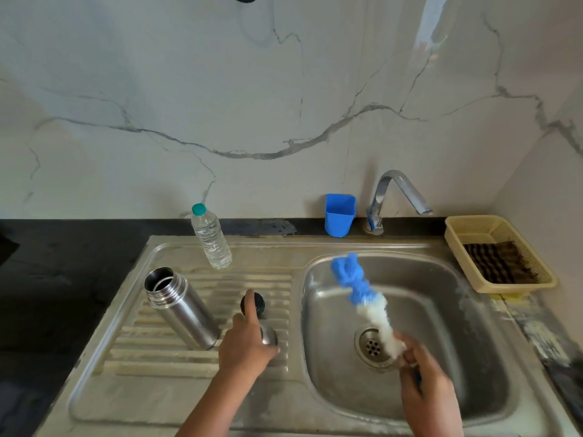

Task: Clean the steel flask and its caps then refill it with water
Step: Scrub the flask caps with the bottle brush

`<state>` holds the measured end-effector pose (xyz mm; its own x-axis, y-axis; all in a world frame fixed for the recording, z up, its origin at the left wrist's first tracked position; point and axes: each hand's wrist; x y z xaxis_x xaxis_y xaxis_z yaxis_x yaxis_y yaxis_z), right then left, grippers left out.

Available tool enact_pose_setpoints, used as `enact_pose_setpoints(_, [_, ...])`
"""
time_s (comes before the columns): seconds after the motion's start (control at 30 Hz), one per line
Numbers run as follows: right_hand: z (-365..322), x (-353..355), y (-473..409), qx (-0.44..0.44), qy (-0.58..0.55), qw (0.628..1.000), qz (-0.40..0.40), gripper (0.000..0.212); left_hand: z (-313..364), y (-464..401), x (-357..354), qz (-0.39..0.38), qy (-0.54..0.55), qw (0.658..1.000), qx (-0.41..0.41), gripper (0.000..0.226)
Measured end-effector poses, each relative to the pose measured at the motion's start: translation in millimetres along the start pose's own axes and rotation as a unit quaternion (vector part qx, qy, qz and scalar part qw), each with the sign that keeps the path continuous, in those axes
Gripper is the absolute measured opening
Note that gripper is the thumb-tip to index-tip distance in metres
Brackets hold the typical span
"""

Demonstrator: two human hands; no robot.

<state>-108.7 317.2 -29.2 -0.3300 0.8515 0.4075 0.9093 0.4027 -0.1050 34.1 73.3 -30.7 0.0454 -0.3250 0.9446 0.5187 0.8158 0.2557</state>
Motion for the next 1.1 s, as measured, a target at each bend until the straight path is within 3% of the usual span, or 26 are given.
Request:
enact_pose_setpoints(0.1, [-40,6,-49,0.046,0.072,0.996,-0.022,0.046,15,-4,8,-0.008,0.261,0.965,-0.016,0.085])
enact_pose_setpoints(0.17, [-67,4,-85,0.088,0.128,0.988,-0.025,0.044,28,-6,13,-0.104,0.47,0.876,0.026,0.065])
enact_pose_setpoints(0.23, [-88,-7,-119,0.101,0.201,0.973,-0.046,0.048,41,-8,18,-0.168,0.586,0.791,0.052,0.06])
enact_pose_setpoints(0.3, [-106,-21,-151,0.093,0.292,0.949,-0.08,0.051,52,-10,22,-0.18,0.626,0.756,0.055,0.05])
enact_pose_setpoints(0.5, [-153,-51,-219,0.088,0.522,0.835,-0.153,0.022,67,-6,19,-0.199,0.636,0.744,0.048,0.052])
enact_pose_setpoints(0.67, [-170,-60,-239,0.088,0.548,0.808,-0.199,0.021,58,1,9,-0.195,0.633,0.747,0.056,0.049])
enact_pose_setpoints(0.9, [-133,-34,-223,0.083,0.447,0.882,-0.123,0.039,38,4,4,-0.173,0.644,0.742,0.067,0.049])
enact_pose_setpoints(1.1, [-81,-8,-161,0.066,0.231,0.97,-0.045,0.048,40,5,3,-0.144,0.659,0.735,0.071,0.035])
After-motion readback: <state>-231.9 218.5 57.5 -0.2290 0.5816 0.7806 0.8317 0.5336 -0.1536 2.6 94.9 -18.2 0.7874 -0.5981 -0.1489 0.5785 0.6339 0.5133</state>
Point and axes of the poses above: each hand's wrist, its own y-axis away from the middle knuckle, its own x-axis out of the back of the hand, z = x × y, and after that the axes turned 12 degrees about -y, right-handed
